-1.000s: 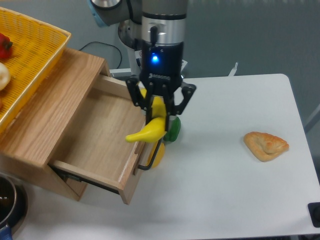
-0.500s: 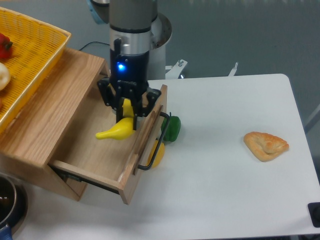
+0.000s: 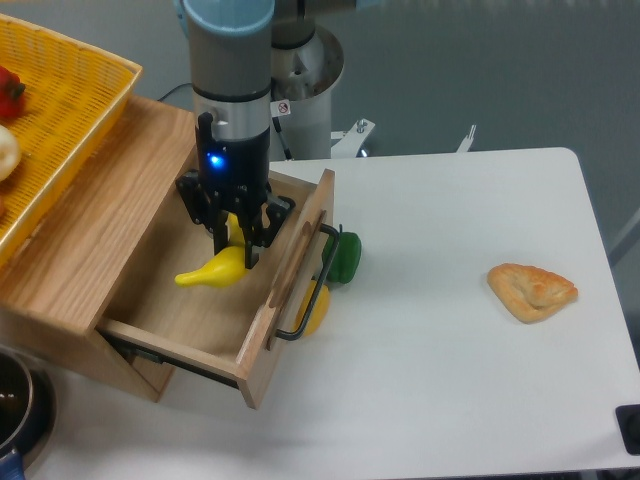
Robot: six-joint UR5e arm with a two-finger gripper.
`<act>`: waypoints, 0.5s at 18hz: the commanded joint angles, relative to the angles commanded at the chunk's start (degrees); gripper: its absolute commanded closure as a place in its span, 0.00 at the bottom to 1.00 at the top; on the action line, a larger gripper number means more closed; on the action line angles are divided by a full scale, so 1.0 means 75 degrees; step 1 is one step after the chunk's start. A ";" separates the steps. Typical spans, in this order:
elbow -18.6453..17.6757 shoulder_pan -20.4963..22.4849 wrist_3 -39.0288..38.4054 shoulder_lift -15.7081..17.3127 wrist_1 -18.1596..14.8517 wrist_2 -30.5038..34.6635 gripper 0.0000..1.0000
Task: Place the banana in the top drawer
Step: 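Carry the banana over the open drawer and lower it inside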
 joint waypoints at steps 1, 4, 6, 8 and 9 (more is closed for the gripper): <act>0.0000 -0.0047 0.0000 -0.0047 0.0011 0.0059 1.00; 0.0000 -0.0059 0.0000 -0.0129 0.0023 0.0106 1.00; 0.0000 -0.0094 0.0000 -0.0176 0.0035 0.0118 1.00; 0.0000 -0.0141 0.0000 -0.0234 0.0035 0.0199 1.00; 0.0000 -0.0176 0.0012 -0.0293 0.0035 0.0270 1.00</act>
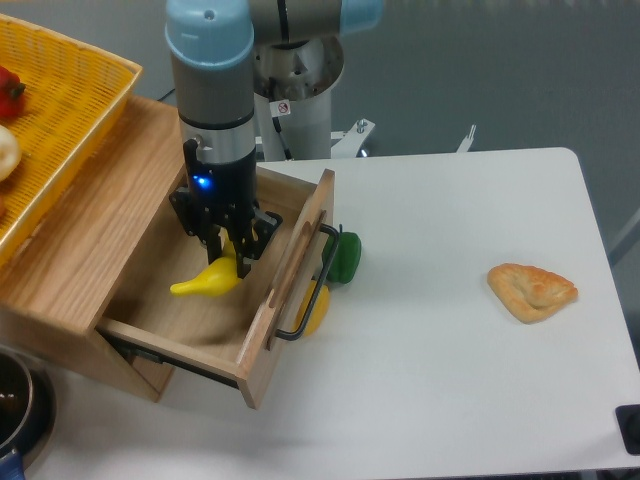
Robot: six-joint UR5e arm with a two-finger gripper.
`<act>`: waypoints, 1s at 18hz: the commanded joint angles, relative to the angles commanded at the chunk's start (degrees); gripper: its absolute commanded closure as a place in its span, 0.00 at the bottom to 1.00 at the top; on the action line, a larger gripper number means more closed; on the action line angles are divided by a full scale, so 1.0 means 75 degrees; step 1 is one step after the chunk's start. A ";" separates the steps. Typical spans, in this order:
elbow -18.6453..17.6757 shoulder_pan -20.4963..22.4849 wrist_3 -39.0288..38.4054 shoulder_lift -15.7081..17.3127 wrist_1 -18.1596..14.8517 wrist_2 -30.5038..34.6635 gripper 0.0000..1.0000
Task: Place the banana in the top drawer
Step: 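Carry the banana over the open drawer and lower it inside, then lower the banana onto the drawer bottom and open the gripper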
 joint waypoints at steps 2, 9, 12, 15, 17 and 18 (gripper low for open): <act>0.0012 -0.0082 -0.0012 -0.0106 0.0000 0.0129 1.00; 0.0023 -0.0281 0.0000 -0.0364 0.0023 0.0411 1.00; 0.0023 -0.0282 0.0000 -0.0422 0.0023 0.0411 1.00; 0.0023 -0.0328 0.0012 -0.0446 0.0023 0.0422 1.00; 0.0023 -0.0340 0.0023 -0.0458 0.0023 0.0446 1.00; 0.0023 -0.0352 0.0012 -0.0458 0.0035 0.0469 0.98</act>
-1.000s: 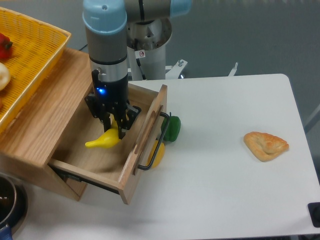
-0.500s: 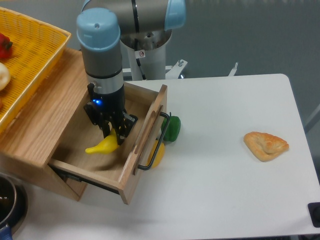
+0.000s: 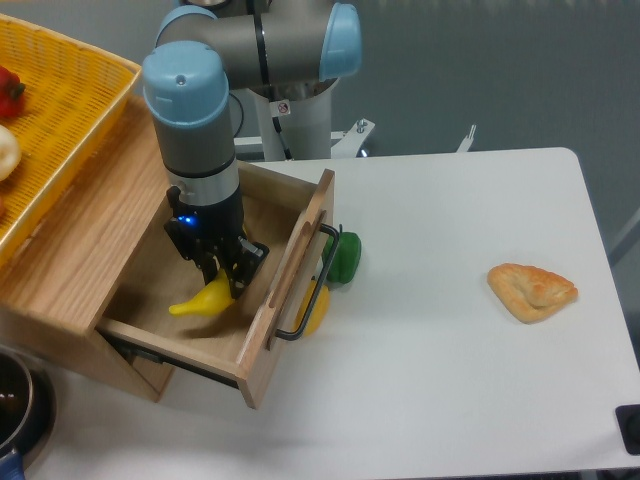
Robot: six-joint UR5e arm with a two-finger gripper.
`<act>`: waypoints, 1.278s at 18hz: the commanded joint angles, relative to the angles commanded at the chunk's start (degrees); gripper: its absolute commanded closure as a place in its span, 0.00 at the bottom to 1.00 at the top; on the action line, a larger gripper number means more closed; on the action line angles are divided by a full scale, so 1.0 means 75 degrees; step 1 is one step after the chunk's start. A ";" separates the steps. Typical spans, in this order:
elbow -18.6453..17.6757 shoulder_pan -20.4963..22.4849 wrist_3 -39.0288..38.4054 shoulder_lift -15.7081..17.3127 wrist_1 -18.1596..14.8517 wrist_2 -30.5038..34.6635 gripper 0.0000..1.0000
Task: Place the banana in the top drawer
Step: 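Lower the banana onto the drawer bottom and open the gripper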
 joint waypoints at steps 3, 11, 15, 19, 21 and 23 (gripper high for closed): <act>0.0012 -0.0012 0.0012 0.0000 0.0000 0.0000 0.89; 0.0000 -0.0012 0.0047 -0.0023 0.0000 0.0024 0.75; 0.0000 -0.0023 0.0058 -0.0023 0.0000 0.0035 0.68; 0.0012 -0.0024 0.0058 -0.0023 0.0000 0.0024 0.59; 0.0012 -0.0058 0.0058 -0.0023 0.0000 0.0035 0.54; 0.0012 -0.0105 0.0070 -0.0047 0.0000 0.0163 0.49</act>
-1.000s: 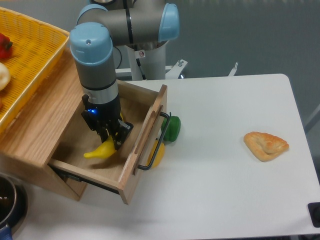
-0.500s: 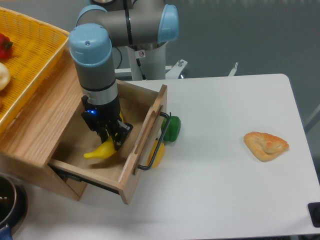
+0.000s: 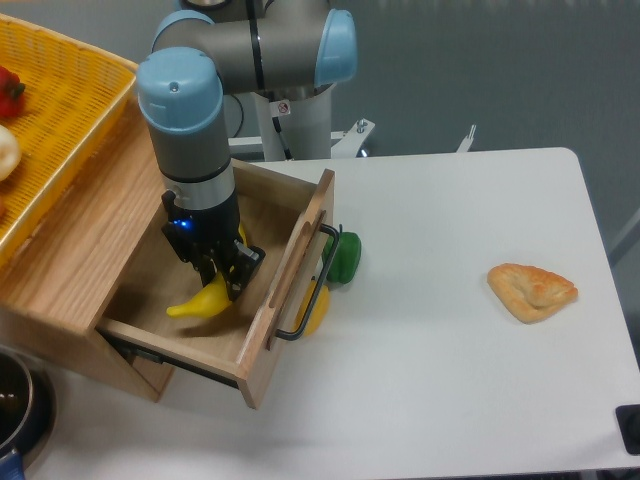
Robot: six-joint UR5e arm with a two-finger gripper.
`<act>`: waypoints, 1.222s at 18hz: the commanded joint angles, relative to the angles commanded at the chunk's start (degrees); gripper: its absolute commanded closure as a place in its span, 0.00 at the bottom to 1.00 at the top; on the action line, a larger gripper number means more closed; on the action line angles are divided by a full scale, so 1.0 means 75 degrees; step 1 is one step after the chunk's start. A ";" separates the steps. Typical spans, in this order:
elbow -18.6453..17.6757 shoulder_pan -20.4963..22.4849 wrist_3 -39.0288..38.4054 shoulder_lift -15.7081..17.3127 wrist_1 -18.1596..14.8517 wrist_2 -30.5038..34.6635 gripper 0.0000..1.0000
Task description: Place the banana in the top drawer
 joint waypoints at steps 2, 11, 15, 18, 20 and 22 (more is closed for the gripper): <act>0.0012 -0.0094 -0.0011 -0.0035 0.0000 0.0083 0.46; 0.0058 -0.0117 0.0000 0.0047 -0.0023 0.0095 0.26; 0.0117 -0.0071 0.0000 0.0222 -0.0047 0.0060 0.24; 0.0164 -0.0024 0.0000 0.0444 -0.0047 0.0001 0.24; 0.0164 0.0104 0.0012 0.0620 -0.0059 -0.0069 0.24; 0.0164 0.0245 0.0000 0.0738 -0.0059 -0.0244 0.24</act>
